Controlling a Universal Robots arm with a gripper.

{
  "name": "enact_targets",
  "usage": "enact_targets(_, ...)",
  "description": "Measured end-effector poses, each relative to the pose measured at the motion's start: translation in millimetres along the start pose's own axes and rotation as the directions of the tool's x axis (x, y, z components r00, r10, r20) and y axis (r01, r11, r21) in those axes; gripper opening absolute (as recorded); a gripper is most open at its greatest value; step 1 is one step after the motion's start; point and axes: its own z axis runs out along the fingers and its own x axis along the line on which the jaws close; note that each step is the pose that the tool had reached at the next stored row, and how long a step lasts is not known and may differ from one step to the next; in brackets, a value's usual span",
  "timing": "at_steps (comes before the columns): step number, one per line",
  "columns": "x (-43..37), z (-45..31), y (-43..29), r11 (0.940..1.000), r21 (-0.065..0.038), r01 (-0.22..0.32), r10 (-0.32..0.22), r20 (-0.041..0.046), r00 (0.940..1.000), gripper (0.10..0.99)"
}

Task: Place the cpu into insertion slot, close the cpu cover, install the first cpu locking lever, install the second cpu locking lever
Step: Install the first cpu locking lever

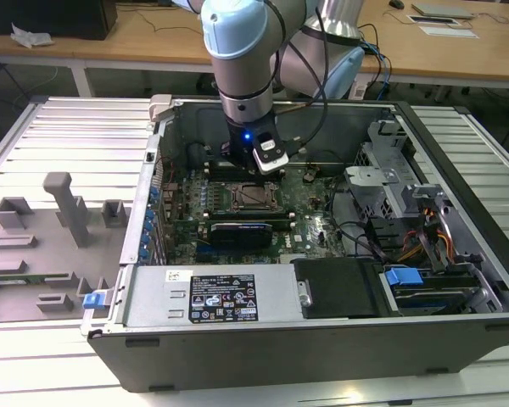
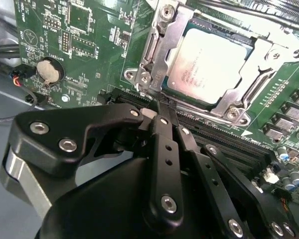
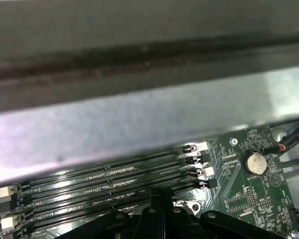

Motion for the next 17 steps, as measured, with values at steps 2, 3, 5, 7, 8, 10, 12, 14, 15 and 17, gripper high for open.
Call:
enact_targets(2,-1.0,-6.2,1.2,1.0000,0.003,0.000,0.000,0.0004,1.0000,0.106)
enact_targets(3,-1.4,-8.2,1.7,0.9999,0.011,0.001,-0.001,0.0023,1.0000,0.106)
enact_targets(5,-1.9,-10.7,2.1,0.9993,0.038,0.001,-0.001,0.0079,1.0000,0.106)
enact_targets(7,-2.5,-11.5,2.4,0.9984,0.057,-0.002,0.002,0.0120,0.9999,0.106)
enact_targets(8,-2.7,-11.6,2.4,0.9981,0.061,-0.004,0.003,0.0130,0.9999,0.106)
enact_targets(10,-2.7,-11.6,2.4,0.9981,0.062,-0.004,0.003,0.0131,0.9999,0.106)
enact_targets(12,-4.1,-11.1,2.7,0.9975,0.071,-0.008,0.009,-0.0229,0.9997,0.106)
enact_targets(14,-6.0,-10.6,3.1,0.9967,0.080,-0.011,0.016,-0.0626,0.9979,0.106)
enact_targets(15,-6.0,-10.7,3.0,0.9967,0.081,-0.011,0.016,-0.0643,0.9978,0.106)
enact_targets(17,-6.3,-10.8,2.0,0.9967,0.081,-0.011,0.016,-0.0648,0.9978,0.106)
